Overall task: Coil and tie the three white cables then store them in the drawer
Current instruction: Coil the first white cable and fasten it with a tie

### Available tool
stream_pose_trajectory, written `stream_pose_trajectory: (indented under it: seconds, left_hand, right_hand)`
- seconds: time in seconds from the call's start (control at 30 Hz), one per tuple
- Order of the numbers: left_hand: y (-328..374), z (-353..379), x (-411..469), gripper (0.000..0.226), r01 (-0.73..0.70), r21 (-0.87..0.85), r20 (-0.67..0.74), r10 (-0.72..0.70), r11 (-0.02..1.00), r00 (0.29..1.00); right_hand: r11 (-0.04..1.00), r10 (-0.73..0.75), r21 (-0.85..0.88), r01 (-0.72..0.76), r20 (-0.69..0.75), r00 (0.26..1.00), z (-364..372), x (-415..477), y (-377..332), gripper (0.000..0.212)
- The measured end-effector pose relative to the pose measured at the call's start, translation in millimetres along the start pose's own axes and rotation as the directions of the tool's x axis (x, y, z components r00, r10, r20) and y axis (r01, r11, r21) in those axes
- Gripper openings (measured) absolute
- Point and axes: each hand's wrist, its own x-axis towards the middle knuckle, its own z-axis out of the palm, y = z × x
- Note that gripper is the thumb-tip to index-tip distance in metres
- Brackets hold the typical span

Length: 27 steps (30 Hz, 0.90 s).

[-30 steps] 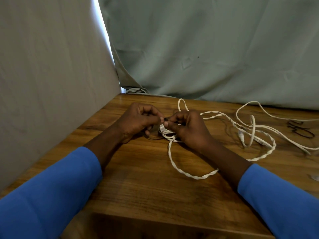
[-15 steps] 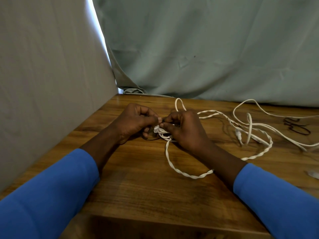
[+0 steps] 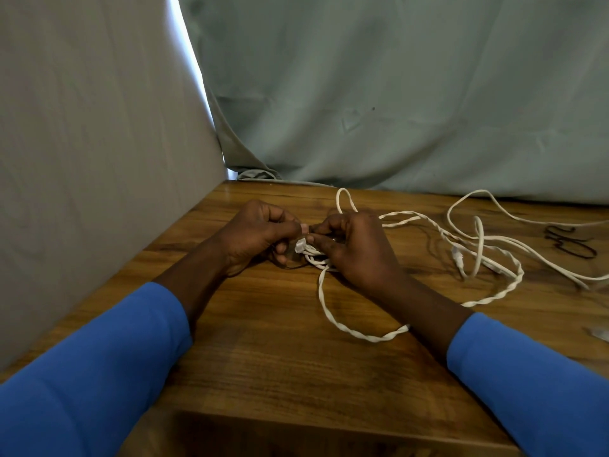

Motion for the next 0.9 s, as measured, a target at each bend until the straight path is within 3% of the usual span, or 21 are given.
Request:
stream_pose_trajectory:
  seconds: [0.2, 0.57, 0.9]
  left_hand:
    - [1.2, 0.8, 0.2, 0.025, 0.024, 0.008, 0.004, -0.024, 1.000, 1.000]
    - [4.8, 0.6, -0.6, 0.005, 0.039, -0.004, 0.053, -0.039, 0.999, 0.998]
    - [6.1, -0.4, -1.1, 0.006, 0.052, 0.004, 0.080, -0.052, 0.999, 0.995]
  right_hand:
    - [1.000, 0.013, -0.004, -0.013, 0.016, 1.000, 1.2, 1.2, 0.3, 0.004]
    - [1.000, 0.004, -0.018, -0.004, 0.016, 1.000, 0.3, 0.7, -0.6, 0.004]
    - [1.000, 0.007, -0.007, -0.007, 0.034, 0.999, -3.8, 0.9, 2.1, 0.008]
